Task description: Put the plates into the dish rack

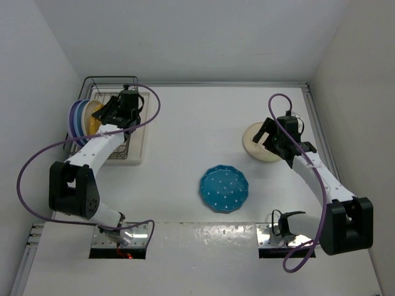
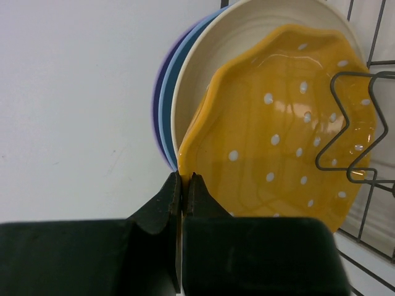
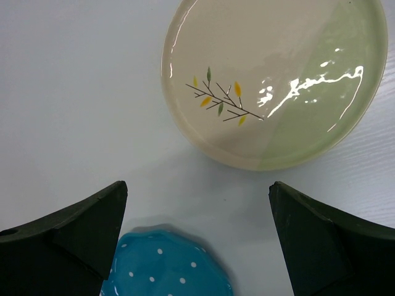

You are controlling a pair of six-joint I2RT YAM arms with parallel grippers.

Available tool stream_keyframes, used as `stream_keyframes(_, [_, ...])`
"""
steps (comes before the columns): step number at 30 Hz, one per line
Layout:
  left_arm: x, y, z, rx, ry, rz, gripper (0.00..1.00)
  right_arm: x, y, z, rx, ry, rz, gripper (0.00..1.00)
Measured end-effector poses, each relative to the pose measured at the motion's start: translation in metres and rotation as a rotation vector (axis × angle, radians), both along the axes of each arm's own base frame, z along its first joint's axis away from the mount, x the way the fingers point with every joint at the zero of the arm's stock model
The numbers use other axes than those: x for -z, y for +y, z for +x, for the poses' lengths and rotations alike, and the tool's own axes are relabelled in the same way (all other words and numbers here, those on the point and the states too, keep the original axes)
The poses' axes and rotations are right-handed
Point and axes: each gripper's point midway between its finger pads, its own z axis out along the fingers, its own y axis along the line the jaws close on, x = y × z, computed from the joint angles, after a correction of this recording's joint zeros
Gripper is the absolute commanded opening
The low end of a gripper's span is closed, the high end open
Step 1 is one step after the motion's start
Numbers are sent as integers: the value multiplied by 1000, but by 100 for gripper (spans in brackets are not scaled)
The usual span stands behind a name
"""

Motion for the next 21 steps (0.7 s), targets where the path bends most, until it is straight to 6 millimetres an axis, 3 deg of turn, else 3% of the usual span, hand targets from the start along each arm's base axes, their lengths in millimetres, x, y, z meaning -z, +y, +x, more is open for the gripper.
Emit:
stream_keyframes(2, [2, -2, 0, 2, 4, -3, 0, 0, 0, 0, 0, 0, 0, 97])
stream_keyframes(6, [4, -3, -1, -4, 1, -12, 18, 0, 0, 0, 0, 0, 0, 97])
stream_keyframes(8, [7, -3, -1, -2, 7, -19, 23, 0, 0, 0, 0, 0, 0, 97])
stream_keyframes(11, [14, -2, -2, -3, 33, -26, 43, 0, 0, 0, 0, 0, 0, 97])
stream_keyframes(15, [18, 0, -3, -3, 52, -35, 49, 0, 0, 0, 0, 0, 0, 97])
stream_keyframes(18, [11, -1, 1, 3, 47, -44, 55, 0, 0, 0, -1, 0, -1, 97])
stream_keyframes(21, [-9, -6, 9, 25, 11, -60, 60, 0, 0, 0, -1, 0, -1, 97])
